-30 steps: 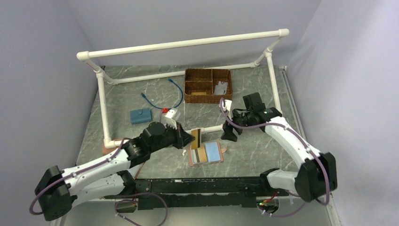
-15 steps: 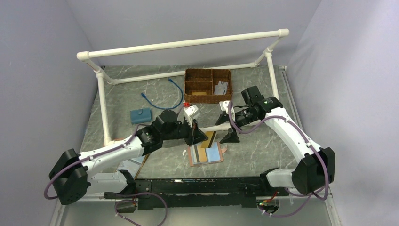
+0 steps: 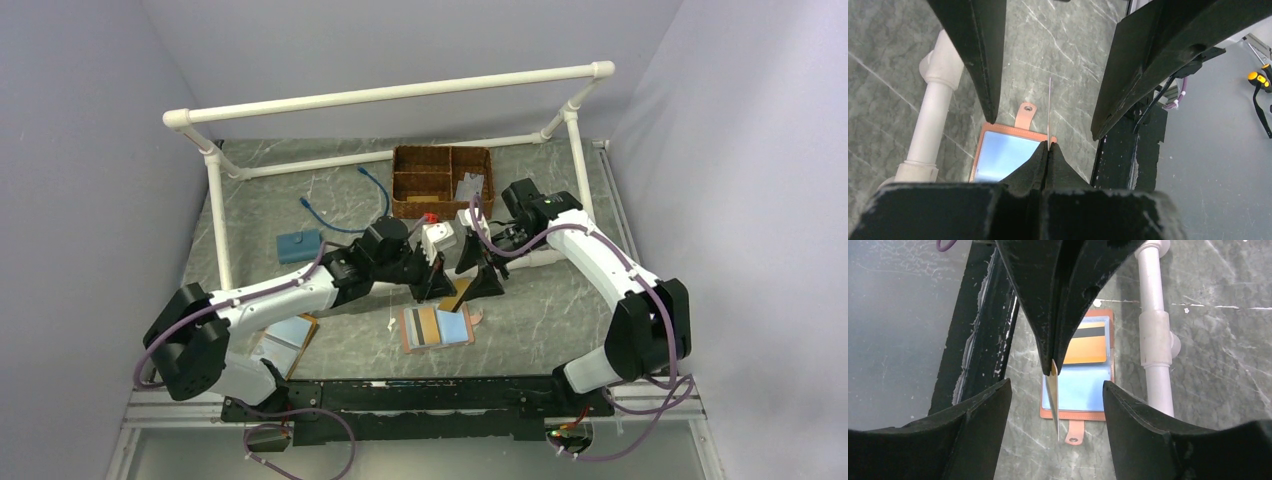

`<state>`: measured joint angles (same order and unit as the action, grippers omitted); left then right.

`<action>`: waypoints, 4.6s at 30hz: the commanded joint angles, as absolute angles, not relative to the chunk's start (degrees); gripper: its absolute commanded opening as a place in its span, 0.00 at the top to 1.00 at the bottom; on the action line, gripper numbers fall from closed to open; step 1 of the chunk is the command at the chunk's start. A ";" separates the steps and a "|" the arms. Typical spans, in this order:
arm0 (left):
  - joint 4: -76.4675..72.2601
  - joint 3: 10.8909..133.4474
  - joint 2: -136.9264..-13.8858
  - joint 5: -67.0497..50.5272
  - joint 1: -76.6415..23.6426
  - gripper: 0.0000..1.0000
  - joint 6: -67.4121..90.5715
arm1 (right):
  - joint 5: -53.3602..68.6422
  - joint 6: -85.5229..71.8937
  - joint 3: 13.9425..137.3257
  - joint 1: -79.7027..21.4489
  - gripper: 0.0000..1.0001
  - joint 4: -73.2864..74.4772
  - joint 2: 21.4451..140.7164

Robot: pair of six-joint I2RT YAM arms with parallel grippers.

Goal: Take the credit cards out of the card holder
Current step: Place the credit card in the storage box, then remove the credit card from the card holder.

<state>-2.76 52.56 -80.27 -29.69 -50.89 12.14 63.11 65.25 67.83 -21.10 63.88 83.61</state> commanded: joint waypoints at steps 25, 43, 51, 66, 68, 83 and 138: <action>-9.20 48.07 -78.86 -24.41 -48.26 0.66 16.58 | 68.28 76.36 71.24 -21.27 1.00 75.82 88.05; 10.97 38.30 -57.68 -1.58 -42.61 0.07 31.88 | 43.29 34.38 97.11 -21.25 1.00 48.04 101.12; 13.98 35.69 -51.24 -0.13 -42.42 0.05 32.92 | 33.74 11.91 100.44 -22.26 1.00 28.34 108.34; 14.96 34.05 -49.01 4.24 -42.27 0.02 33.14 | 9.99 -5.29 102.19 -27.61 1.00 14.46 116.88; 14.66 33.89 -49.36 4.37 -42.26 0.02 33.16 | 8.11 -6.27 100.99 -28.23 1.00 12.62 116.99; 13.62 32.37 -46.87 1.82 -42.12 0.02 35.94 | -6.44 -5.74 89.15 -28.92 0.80 8.65 113.97; -13.35 18.29 -56.09 -17.24 -44.75 0.50 61.79 | 39.12 53.18 45.10 -43.02 1.00 24.56 82.21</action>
